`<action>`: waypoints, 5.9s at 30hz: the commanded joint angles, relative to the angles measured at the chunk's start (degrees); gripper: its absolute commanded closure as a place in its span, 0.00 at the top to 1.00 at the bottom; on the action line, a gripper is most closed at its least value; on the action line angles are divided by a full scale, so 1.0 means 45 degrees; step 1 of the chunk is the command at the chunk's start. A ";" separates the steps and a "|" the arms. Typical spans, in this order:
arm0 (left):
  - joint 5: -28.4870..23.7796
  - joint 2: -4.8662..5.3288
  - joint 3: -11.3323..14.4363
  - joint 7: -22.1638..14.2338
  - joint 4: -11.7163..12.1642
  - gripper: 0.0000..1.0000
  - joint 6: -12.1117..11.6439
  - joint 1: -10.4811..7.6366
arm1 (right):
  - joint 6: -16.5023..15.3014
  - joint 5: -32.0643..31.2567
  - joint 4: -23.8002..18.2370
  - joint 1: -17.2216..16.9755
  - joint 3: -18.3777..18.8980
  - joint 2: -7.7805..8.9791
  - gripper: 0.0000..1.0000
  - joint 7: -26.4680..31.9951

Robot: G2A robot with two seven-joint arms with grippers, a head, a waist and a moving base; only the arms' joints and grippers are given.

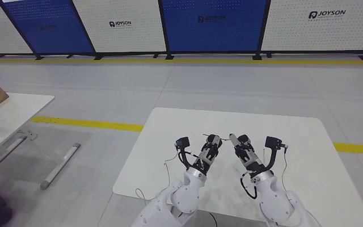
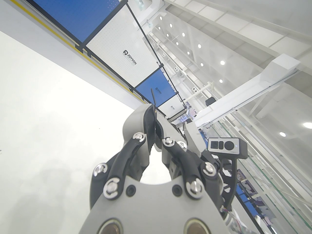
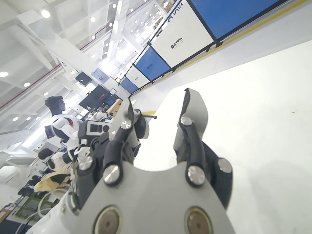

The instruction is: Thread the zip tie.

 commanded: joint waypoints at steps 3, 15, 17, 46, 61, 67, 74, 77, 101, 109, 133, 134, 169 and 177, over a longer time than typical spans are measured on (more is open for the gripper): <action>0.0000 0.0000 0.0000 0.0000 0.0000 0.00 0.0000 0.0000 | -0.0064 -0.0315 -0.0171 -0.0215 0.0122 0.0019 0.44 -0.0070; 0.0000 0.0000 0.0000 0.0000 0.0000 0.00 0.0000 0.0000 | 0.0151 -0.0915 -0.0279 -0.0242 0.0088 -0.0021 0.00 0.0268; 0.0000 0.0000 0.0000 0.0000 0.0000 0.00 0.0000 0.0000 | 0.0196 -0.0996 -0.0263 -0.0193 0.0042 -0.0038 0.00 0.0356; 0.1971 -0.0025 -0.0137 -0.0110 0.0101 0.00 0.0345 0.0085 | 0.0289 -0.1054 -0.0351 -0.0095 0.0142 -0.0160 0.00 0.1025; 0.2637 -0.0080 -0.0078 -0.0201 0.0106 0.55 0.0298 0.0198 | 0.0231 -0.1312 -0.0485 -0.0269 0.0313 -0.0176 0.00 0.1004; 0.2636 -0.0093 -0.0141 -0.0319 0.0082 0.43 0.0208 0.0259 | 0.0144 -0.1426 -0.0473 -0.0315 0.0271 -0.0199 0.00 0.0926; 0.2637 -0.0139 -0.0118 -0.0439 0.0202 0.12 0.0215 0.0222 | 0.0048 -0.1461 -0.0502 -0.0388 0.0304 -0.0219 0.00 0.0817; 0.2611 -0.0164 -0.0111 -0.0467 0.0248 0.00 0.0221 0.0176 | 0.0016 -0.1468 -0.0518 -0.0396 0.0313 -0.0228 0.00 0.0807; 0.2541 -0.0263 -0.0152 -0.0702 0.0133 0.00 -0.0172 0.0235 | -0.0109 -0.1278 -0.0438 -0.0280 0.0392 -0.0292 0.00 0.1265; 0.2747 -0.0306 -0.0168 -0.0480 0.0203 0.00 0.0050 0.0223 | -0.0180 -0.0800 -0.0473 -0.0283 0.0501 -0.0305 0.73 0.1553; 0.2484 -0.0511 -0.0127 -0.0021 0.0263 0.00 0.0314 0.0236 | -0.0232 -0.1159 -0.0517 -0.0584 0.0754 -0.0318 0.00 0.0907; 0.2453 -0.0519 -0.0130 0.0021 0.0265 0.00 0.0300 0.0250 | -0.0251 -0.1171 -0.0509 -0.0591 0.0763 -0.0318 0.00 0.0906; 0.3219 -0.0586 0.0000 -0.0404 0.0071 0.00 -0.0268 0.0403 | -0.0521 -0.0883 -0.0611 -0.0578 0.0939 -0.0322 0.00 0.1573; 0.3333 -0.0638 -0.0083 -0.0026 0.0234 0.00 0.0141 0.0351 | -0.0547 -0.0946 -0.0647 -0.0653 0.1044 -0.0305 0.00 0.1575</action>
